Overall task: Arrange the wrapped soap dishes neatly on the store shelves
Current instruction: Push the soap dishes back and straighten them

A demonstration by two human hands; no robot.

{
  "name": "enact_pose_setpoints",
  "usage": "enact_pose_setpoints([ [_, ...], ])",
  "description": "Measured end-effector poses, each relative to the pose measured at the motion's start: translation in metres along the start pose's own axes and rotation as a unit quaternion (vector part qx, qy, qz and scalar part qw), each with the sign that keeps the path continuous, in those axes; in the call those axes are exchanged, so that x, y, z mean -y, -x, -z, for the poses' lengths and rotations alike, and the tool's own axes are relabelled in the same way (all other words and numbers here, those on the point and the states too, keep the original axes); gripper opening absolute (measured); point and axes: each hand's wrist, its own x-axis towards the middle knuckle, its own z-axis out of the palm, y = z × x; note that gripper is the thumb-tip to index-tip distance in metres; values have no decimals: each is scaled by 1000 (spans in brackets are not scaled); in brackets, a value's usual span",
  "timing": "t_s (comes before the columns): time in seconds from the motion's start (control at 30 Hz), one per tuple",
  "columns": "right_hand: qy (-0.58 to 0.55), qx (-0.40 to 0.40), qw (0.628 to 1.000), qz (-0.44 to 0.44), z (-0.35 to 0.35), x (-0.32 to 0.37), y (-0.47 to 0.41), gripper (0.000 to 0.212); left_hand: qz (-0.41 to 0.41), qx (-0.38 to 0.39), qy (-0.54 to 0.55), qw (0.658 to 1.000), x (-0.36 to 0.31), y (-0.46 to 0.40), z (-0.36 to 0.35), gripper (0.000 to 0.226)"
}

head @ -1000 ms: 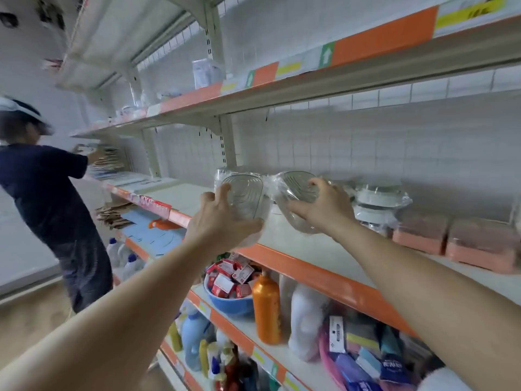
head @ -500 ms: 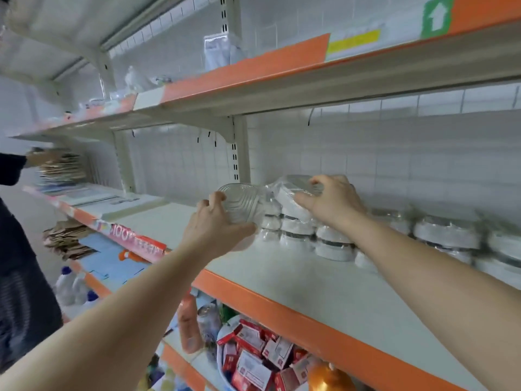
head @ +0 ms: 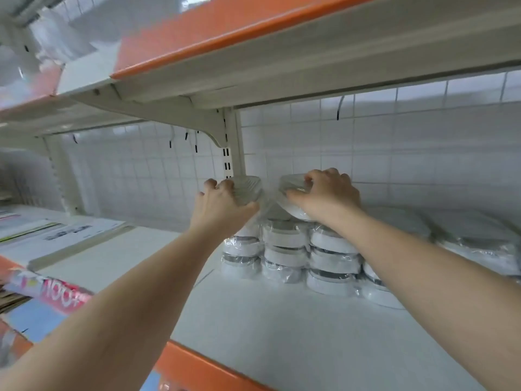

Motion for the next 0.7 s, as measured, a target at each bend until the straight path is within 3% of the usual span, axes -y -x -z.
enact_pose_setpoints([
  [0.27, 66, -31, 994, -78, -20, 17, -21, 60, -121, 22, -22, 992, 22, -61, -43, 54],
  [0.5, 101, -16, 984, -144, -47, 39, -28, 66, -199, 136, -105, 965, 44, -80, -37, 96],
  [0.6, 37, -5, 993, -110, -52, 47, -25, 71, -224, 118, -108, 961, 54, -81, -38, 92],
  [0.7, 48, -2, 995, -85, -57, 49, -19, 53, -255, 75, -101, 959, 61, -80, -45, 87],
])
